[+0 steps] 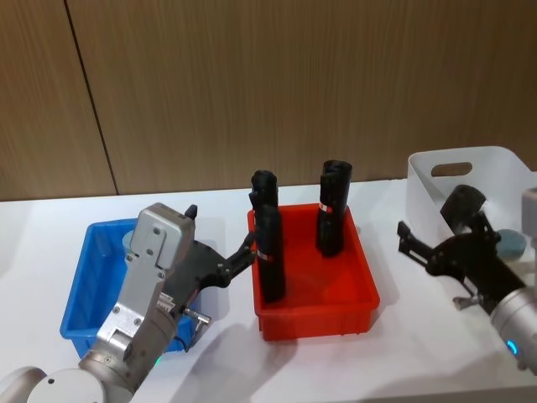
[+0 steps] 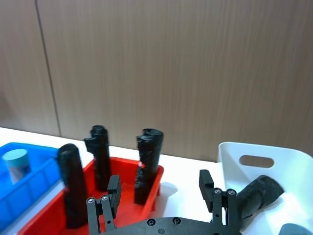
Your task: Pick the cotton swabs from the blue box and place them into the white box.
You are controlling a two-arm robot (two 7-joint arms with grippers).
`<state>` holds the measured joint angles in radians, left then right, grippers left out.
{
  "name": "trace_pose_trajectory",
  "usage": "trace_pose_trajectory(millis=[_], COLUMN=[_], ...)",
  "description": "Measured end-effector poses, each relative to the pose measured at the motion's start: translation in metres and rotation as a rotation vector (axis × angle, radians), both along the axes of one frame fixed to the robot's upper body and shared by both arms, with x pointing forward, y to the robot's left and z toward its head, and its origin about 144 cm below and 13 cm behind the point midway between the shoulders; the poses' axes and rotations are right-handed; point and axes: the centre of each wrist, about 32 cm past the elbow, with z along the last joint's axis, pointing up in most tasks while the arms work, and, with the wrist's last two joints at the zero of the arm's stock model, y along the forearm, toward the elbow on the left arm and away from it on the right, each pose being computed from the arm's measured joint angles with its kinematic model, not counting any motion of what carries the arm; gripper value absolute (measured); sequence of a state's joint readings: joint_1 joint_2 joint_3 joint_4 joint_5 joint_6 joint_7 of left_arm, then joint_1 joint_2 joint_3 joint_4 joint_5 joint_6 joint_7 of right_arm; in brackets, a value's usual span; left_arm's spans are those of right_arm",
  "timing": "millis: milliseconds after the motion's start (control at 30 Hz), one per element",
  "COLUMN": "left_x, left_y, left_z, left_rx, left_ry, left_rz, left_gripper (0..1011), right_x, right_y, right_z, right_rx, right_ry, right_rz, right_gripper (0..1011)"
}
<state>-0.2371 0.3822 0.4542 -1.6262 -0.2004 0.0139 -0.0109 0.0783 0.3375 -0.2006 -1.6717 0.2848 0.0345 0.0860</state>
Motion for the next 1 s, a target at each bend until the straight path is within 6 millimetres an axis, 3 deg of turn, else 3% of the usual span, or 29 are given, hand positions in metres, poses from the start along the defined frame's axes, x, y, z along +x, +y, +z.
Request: trace_pose_trajectory(millis=[367, 1000], left_x=[0.0, 0.0], left_y=[0.0, 0.0], left_z=[0.0, 0.0], left_rx=[0.0, 0.0], left_ry=[0.0, 0.0], left_rz=[0.0, 0.0], left_gripper=[1004, 1004], right_x=[-0.027, -0.029], right_y=[0.016, 0.017], right_z=[-0.004, -0.005], right_rx=[0.021, 0.023], right_ry=[0.012, 0.013], right_rz=[0.033, 0.036], right_gripper=[1002, 1002])
